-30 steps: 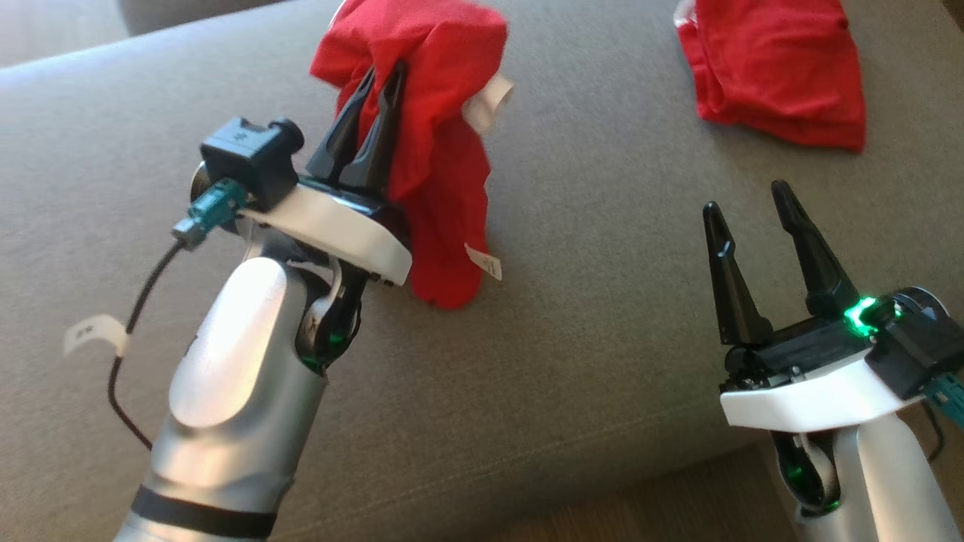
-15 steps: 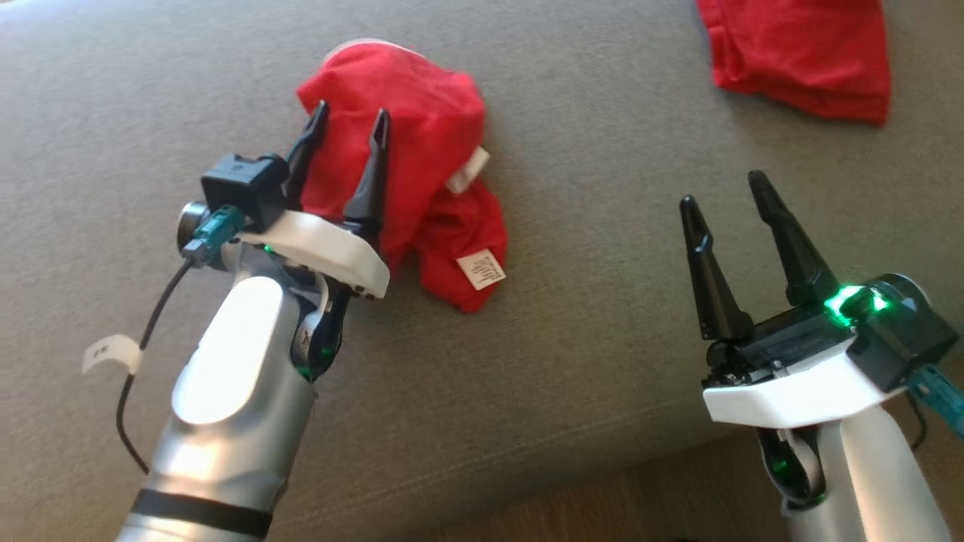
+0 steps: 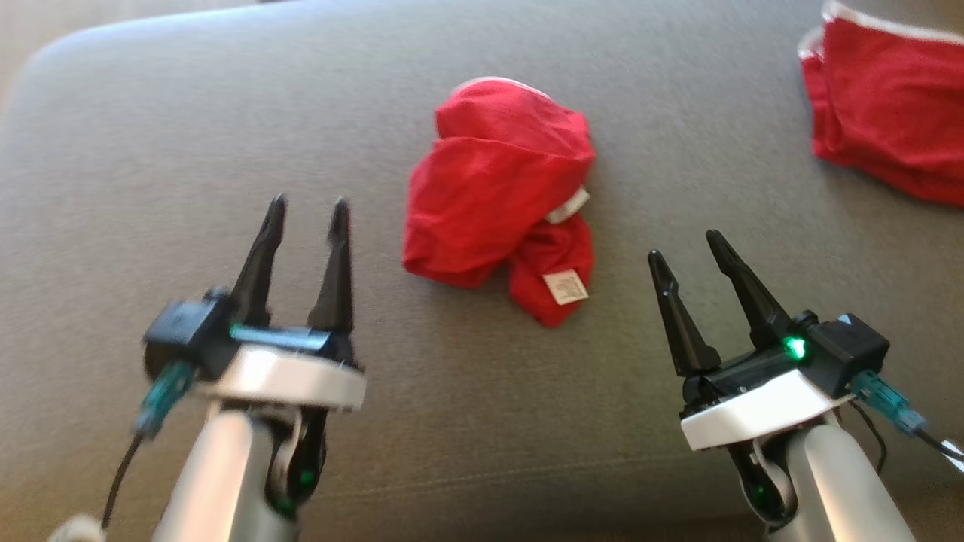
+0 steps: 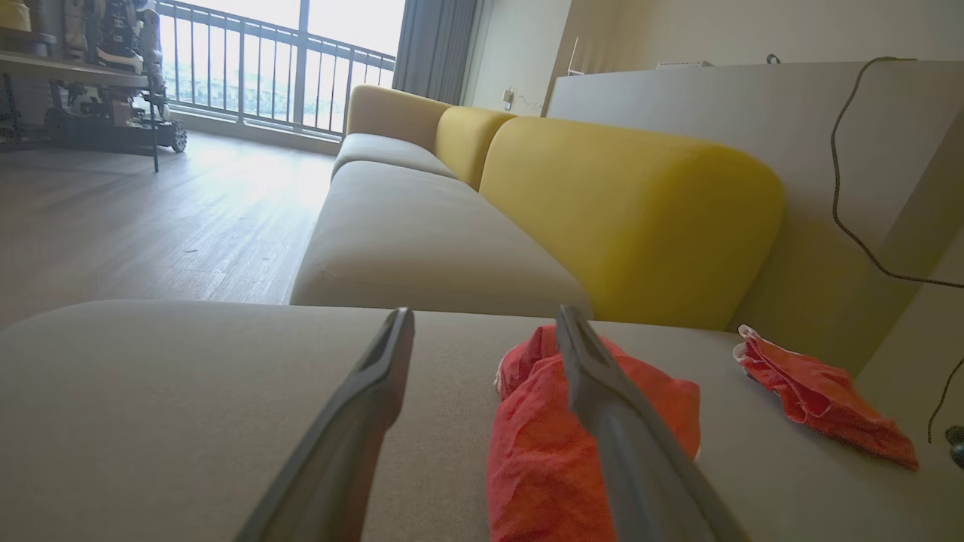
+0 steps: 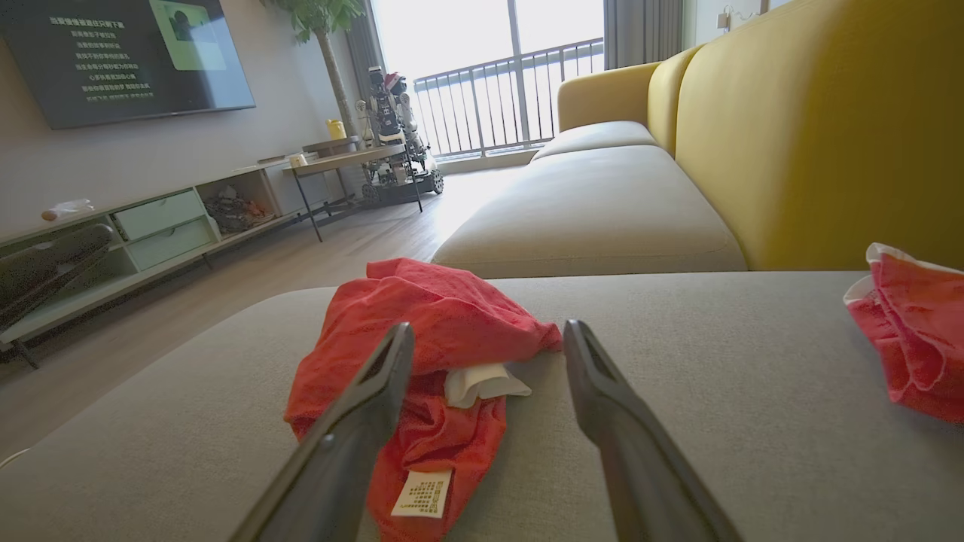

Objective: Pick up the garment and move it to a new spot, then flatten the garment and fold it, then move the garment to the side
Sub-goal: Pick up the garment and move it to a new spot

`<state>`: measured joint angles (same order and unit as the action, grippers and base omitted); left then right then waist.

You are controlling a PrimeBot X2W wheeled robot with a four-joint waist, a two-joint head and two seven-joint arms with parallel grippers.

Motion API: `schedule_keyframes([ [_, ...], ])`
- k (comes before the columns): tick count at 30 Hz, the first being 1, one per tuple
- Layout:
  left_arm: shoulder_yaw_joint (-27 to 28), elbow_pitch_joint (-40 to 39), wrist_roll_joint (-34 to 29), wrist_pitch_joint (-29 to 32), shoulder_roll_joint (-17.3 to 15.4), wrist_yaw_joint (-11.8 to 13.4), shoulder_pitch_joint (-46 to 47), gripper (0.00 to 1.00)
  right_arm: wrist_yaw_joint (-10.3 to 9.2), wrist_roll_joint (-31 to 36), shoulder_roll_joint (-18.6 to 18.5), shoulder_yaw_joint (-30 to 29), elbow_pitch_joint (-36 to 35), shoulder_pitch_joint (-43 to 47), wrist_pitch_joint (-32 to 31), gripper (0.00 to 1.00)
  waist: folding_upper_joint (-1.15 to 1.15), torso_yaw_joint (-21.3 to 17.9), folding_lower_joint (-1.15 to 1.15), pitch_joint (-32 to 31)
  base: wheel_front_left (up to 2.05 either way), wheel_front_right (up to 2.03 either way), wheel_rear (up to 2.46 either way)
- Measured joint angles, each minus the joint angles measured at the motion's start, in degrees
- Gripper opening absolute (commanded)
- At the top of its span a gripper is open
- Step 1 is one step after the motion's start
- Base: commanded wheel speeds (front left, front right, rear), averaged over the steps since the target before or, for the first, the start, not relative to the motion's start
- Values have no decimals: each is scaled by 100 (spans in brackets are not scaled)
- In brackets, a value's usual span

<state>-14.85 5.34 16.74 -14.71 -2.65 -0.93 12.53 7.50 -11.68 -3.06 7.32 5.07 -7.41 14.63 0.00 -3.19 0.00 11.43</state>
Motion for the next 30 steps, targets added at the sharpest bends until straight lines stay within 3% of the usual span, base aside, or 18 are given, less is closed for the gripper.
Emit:
schedule_keyframes([
  [9,257,-866,-458,-1,-11,65,-1220,100,0,69,0,-189,118,298,0,100,0,513,0,-448,0,0,0],
  [14,224,-1076,-772,0,-16,260,-1528,100,0,166,2,-402,11,535,0,100,0,729,0,-685,0,0,0],
  [30,100,-1060,-1265,0,-20,354,-1885,100,0,371,8,-482,-303,837,0,100,0,743,0,-883,0,0,0],
])
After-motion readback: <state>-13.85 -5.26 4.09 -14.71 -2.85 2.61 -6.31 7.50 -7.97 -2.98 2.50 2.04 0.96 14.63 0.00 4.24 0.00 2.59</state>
